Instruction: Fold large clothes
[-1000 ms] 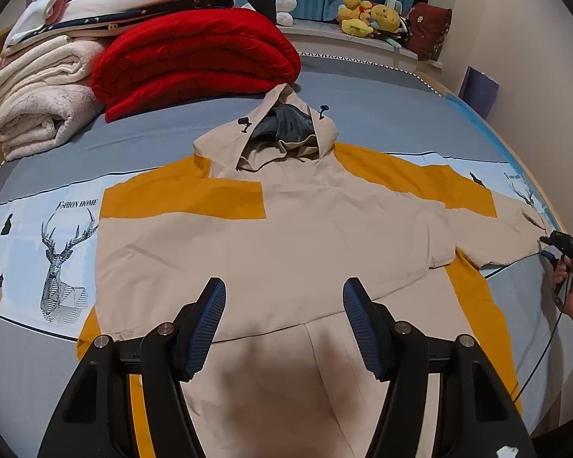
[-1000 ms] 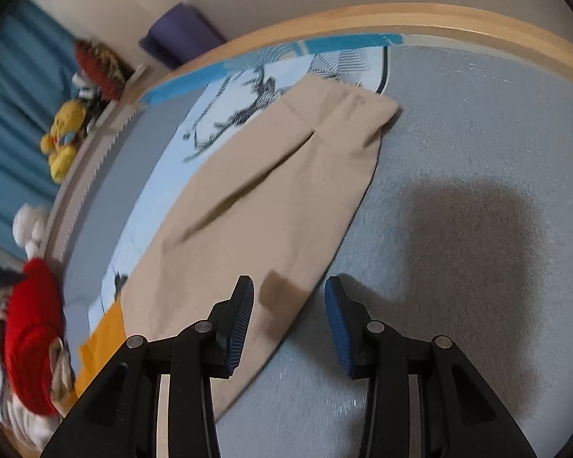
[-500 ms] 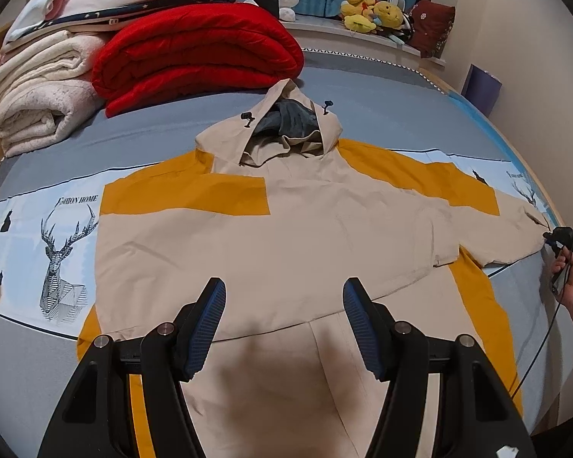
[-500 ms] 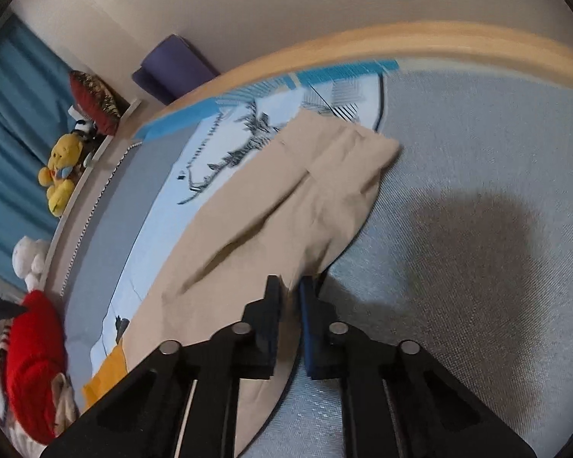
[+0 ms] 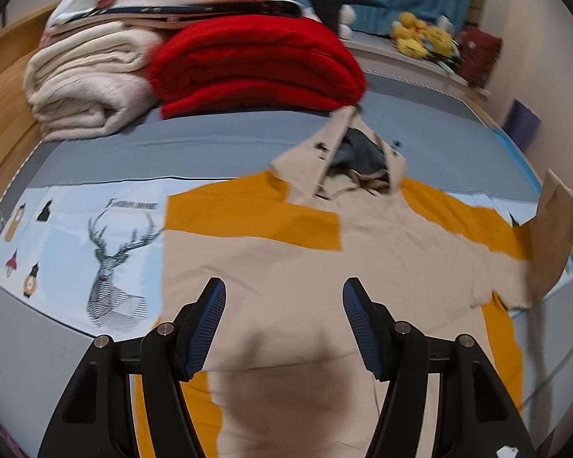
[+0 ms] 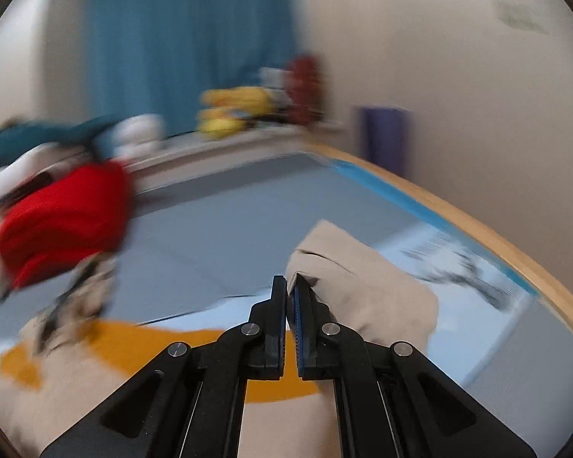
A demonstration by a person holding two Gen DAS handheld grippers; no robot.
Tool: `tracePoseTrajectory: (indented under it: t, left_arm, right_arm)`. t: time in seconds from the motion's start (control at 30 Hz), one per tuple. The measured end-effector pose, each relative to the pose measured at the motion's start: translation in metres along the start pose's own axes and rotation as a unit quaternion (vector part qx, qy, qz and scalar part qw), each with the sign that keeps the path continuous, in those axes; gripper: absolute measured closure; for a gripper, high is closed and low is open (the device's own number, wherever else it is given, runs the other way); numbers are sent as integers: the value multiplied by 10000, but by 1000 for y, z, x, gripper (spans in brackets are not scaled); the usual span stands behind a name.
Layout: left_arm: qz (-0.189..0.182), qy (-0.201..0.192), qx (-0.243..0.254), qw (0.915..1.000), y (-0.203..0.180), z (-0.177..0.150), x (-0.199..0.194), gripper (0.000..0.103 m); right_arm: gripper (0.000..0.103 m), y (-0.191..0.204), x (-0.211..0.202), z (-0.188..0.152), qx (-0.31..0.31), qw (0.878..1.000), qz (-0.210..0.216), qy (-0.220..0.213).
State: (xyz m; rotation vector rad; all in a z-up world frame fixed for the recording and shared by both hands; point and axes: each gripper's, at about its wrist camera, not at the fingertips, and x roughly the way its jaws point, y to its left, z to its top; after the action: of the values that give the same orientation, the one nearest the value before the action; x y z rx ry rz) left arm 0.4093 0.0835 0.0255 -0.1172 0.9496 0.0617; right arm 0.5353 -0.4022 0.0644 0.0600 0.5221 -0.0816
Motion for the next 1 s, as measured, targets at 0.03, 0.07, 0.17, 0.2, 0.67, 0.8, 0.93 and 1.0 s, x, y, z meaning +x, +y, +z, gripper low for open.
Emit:
tracePoseTrajectory:
  t: [0.03, 0.07, 0.17, 0.2, 0.67, 0.8, 0.93, 1.0]
  left_arm:
    - [19, 6, -98, 9999, 7, 2, -1, 44]
    - [25, 34, -228, 9997, 17, 5, -1, 44]
    - [54, 146, -503, 9986, 38, 8, 1, 44]
    - [50, 175, -569, 9982, 42, 8, 1, 44]
    - [-540, 812, -992, 9903, 53, 1, 23, 51]
    - [-929, 885, -538, 9903, 13, -9, 31, 67]
    - [-1263, 950, 19, 9874, -32, -25, 34, 71]
    - [-1488, 1028, 355, 9829, -61, -38, 37, 71]
  right_arm:
    - [99, 23, -6, -3, -138, 9997, 189, 18]
    - [99, 59, -14, -8, -340, 9981, 498, 89]
    - [99, 143, -30, -35, -597, 9883, 1334, 440]
    - [99, 165, -32, -44, -651, 9849, 1499, 575]
    - [69, 208, -77, -89, -238, 9627, 1737, 2061]
    - [61, 151, -76, -89, 558, 9676, 1273, 2109]
    - [58, 129, -42, -119, 710, 9530, 902, 2805]
    - [58, 111, -28, -124, 1231, 9417, 925, 2992]
